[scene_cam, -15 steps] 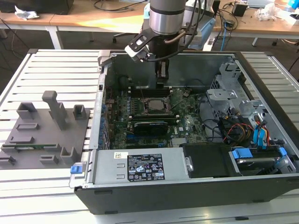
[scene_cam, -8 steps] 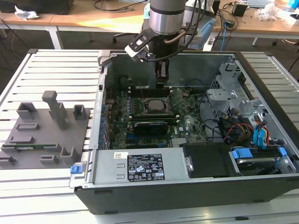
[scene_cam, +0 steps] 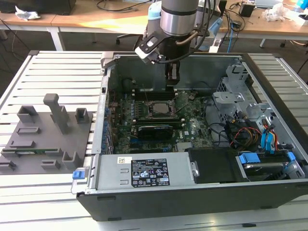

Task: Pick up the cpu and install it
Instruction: 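Close the cpu cover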

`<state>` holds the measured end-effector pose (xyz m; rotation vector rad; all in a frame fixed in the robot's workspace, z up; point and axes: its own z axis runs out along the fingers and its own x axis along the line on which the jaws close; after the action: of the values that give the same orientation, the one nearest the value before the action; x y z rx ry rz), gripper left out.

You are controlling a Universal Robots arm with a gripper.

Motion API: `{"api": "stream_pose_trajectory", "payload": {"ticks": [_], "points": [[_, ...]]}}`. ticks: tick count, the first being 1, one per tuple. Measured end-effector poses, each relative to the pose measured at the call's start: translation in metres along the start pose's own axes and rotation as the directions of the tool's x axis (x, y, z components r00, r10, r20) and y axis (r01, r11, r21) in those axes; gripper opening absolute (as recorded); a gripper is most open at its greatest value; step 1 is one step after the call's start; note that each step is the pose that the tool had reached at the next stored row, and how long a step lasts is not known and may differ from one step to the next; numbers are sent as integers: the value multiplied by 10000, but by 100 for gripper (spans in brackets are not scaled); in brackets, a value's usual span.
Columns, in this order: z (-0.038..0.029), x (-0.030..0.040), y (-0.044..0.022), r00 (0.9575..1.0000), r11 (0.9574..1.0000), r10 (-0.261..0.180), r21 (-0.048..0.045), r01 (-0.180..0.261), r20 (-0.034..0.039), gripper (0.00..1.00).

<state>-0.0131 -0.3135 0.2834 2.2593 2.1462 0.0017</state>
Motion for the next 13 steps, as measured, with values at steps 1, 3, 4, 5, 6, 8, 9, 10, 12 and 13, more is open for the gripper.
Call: {"api": "stream_pose_trajectory", "payload": {"ticks": [1,3,4,5,6,8,9,10,12,13], "points": [[0,1,19,10000,10000,-1,0,1,0,11],[1,2,42,10000,10000,0,0,0,1,11],[3,8,153,10000,10000,1,0,-1,1,11],[3,11,200,10000,10000,0,0,0,1,11],[5,14,261,10000,10000,1,-1,-1,-1,11],[9,24,465,10000,10000,0,0,0,0,11],[9,25,489,10000,10000,0,0,0,0,11],[9,26,501,10000,10000,-1,0,1,0,11],[9,27,514,10000,10000,0,0,0,1,11],[10,27,528,10000,10000,0,0,0,1,11]]}}
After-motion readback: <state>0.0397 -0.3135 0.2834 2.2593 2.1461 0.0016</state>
